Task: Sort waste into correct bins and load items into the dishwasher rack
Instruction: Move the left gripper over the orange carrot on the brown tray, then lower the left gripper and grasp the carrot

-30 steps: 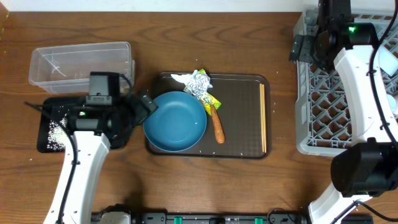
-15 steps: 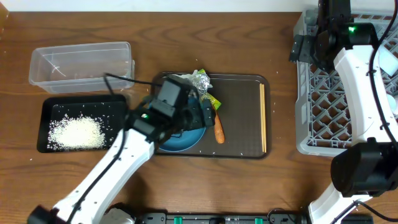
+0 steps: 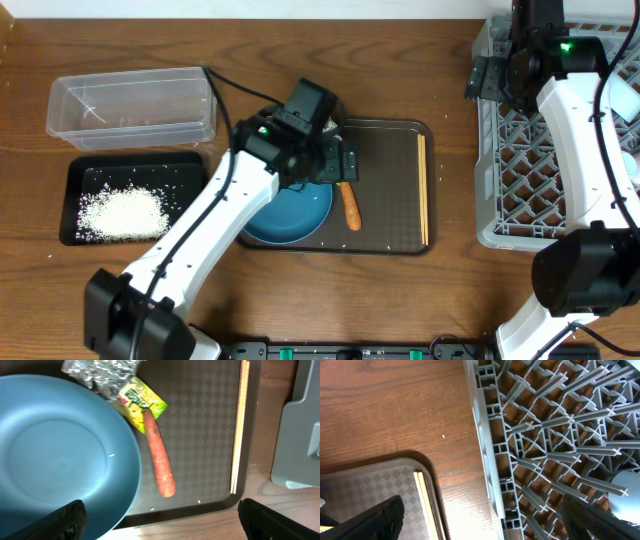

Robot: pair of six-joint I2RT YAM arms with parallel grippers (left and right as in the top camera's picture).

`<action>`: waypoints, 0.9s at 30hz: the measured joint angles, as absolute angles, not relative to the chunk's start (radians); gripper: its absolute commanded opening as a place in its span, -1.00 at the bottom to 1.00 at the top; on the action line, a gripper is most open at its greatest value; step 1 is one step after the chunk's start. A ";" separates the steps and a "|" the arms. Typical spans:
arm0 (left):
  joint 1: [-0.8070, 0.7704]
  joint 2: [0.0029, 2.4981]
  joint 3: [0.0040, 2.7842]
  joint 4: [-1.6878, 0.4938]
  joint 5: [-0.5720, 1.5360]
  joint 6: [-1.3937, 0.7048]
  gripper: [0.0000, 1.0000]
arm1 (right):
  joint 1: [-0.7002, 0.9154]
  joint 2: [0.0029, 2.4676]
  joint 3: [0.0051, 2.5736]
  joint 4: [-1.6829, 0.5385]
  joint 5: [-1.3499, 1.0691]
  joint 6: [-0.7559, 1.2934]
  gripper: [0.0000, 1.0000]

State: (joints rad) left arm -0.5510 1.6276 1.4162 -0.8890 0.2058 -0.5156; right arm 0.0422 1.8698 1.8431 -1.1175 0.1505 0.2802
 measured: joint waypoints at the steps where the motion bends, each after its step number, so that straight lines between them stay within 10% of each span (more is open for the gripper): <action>1: -0.564 1.638 1.417 -0.890 0.206 -0.515 1.00 | 0.042 1.870 1.843 -1.118 0.150 0.280 0.99; 27: -0.831 1.958 1.417 -0.760 0.046 -0.613 0.99 | 0.042 1.870 1.843 -1.118 0.150 0.280 0.98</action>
